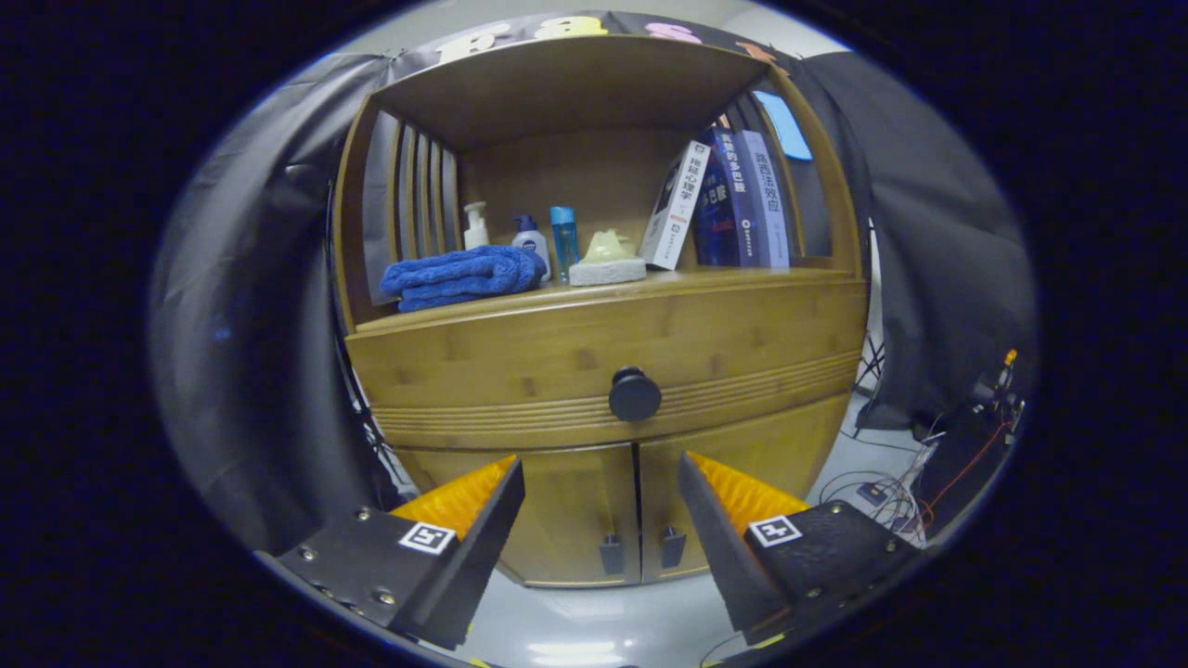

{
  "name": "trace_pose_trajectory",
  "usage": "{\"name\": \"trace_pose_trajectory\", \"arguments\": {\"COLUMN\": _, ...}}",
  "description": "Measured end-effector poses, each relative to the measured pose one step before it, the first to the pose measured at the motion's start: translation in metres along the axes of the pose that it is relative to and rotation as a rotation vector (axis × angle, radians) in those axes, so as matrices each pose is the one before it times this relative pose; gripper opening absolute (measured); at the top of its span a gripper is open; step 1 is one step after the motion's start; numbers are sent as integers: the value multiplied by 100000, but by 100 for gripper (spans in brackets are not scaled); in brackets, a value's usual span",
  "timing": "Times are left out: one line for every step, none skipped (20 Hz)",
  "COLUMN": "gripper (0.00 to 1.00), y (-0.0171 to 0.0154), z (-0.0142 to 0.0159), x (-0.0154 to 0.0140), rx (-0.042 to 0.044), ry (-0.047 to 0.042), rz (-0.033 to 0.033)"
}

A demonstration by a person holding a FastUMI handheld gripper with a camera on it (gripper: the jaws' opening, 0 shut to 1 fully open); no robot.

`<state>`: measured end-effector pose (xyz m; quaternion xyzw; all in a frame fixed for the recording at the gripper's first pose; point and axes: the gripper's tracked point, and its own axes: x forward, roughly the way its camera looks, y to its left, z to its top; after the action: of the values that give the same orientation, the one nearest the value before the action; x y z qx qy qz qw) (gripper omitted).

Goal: Pull open the drawer, take out the items inside it, and place them on the countertop above the cabinet.

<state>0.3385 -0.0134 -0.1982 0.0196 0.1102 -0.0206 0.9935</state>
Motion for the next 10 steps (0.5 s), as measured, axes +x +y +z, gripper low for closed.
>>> {"name": "trace_pose_trajectory", "arguments": {"gripper": 99, "y": -382, "z": 129, "x": -691, "rx": 1543, "ry": 111, "rz": -260}}
{"name": "trace_pose_trajectory", "arguments": {"gripper": 99, "y": -92, "z": -45, "x": -900, "rx": 1874, "ry": -191, "rz": -365}}
{"name": "trace_pose_trajectory", "arguments": {"gripper": 99, "y": -94, "z": 206, "x": -954, "rx": 1527, "ry": -421, "rz": 144}}
{"name": "trace_pose_trajectory", "arguments": {"gripper": 99, "y": -152, "z": 278, "x": -742, "rx": 603, "ry": -382, "rz": -378}}
{"name": "trace_pose_trajectory", "arguments": {"gripper": 99, "y": -430, "z": 383, "x": -670, "rx": -574, "ry": -680, "rz": -1131}}
{"name": "trace_pose_trajectory", "arguments": {"gripper": 99, "y": -307, "z": 457, "x": -707, "rx": -1552, "ry": -537, "rz": -525}}
{"name": "trace_pose_trajectory", "arguments": {"gripper": 99, "y": -74, "z": 243, "x": -827, "rx": -2686, "ry": -24, "rz": 200}}
{"name": "trace_pose_trajectory", "arguments": {"gripper": 99, "y": -389, "z": 413, "x": -660, "rx": -1899, "ry": -728, "rz": -1257}}
{"name": "trace_pose_trajectory", "arguments": {"gripper": 99, "y": -6, "z": 806, "x": -1059, "rx": -1469, "ry": -1856, "rz": 491}}
{"name": "trace_pose_trajectory", "arguments": {"gripper": 99, "y": 390, "z": 1010, "x": -782, "rx": -1639, "ry": -2575, "rz": 713}}
